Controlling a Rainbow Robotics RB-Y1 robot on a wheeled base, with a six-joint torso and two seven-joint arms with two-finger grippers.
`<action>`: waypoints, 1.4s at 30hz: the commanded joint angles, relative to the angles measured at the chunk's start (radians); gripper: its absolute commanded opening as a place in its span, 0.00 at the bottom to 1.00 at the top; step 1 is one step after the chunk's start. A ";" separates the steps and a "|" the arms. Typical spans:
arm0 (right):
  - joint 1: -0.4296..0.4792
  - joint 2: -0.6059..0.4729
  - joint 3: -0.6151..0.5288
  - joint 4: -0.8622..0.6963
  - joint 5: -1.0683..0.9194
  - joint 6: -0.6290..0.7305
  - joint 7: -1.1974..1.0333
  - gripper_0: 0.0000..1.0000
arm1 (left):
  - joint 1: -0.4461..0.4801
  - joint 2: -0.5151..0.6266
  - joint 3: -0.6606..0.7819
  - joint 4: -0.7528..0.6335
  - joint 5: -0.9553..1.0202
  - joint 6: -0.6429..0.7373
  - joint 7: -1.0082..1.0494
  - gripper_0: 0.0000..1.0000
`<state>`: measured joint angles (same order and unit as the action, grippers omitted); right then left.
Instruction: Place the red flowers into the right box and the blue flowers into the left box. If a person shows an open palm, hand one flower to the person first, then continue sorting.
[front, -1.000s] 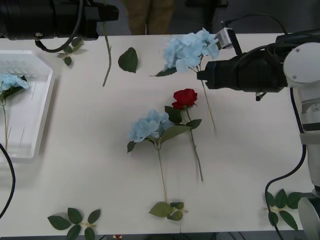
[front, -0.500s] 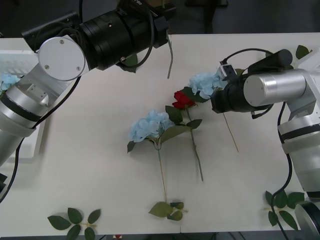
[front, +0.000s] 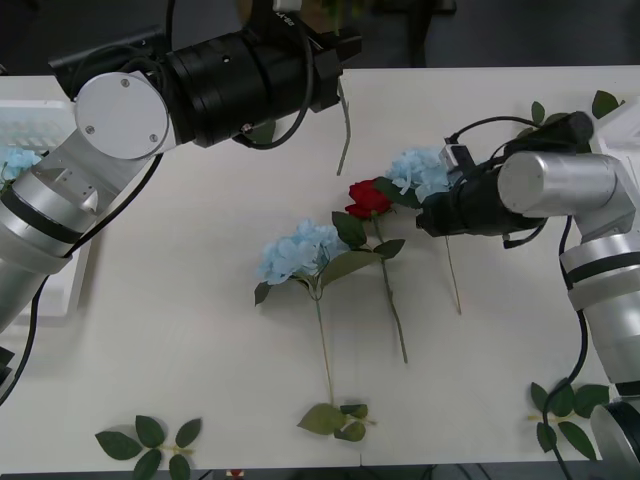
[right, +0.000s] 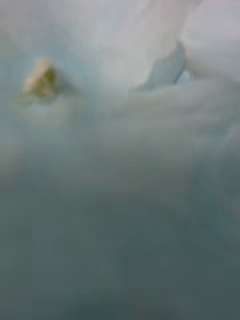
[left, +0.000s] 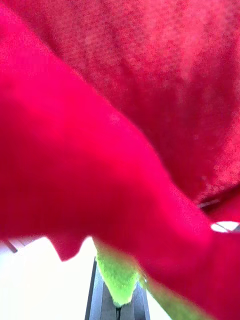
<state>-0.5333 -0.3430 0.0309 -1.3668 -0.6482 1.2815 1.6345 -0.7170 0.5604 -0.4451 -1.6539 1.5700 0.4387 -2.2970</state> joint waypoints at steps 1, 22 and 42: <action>-0.024 -0.042 -0.218 -0.060 -0.179 0.148 0.185 0.87 | -0.016 0.013 0.014 -0.024 0.031 0.063 -0.073 0.00; 0.119 -0.116 -0.071 -0.126 -1.056 -0.094 0.768 0.87 | -0.015 0.006 0.105 -0.023 0.070 0.324 -0.090 0.00; 0.053 -0.099 0.348 -0.126 -1.309 -0.571 1.036 0.87 | -0.015 -0.008 0.102 -0.023 0.044 0.324 -0.094 0.00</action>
<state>-0.4344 -0.4642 0.3585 -1.4531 -1.9448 0.7387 2.6442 -0.7170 0.5597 -0.3645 -1.6538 1.6218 0.7550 -2.2971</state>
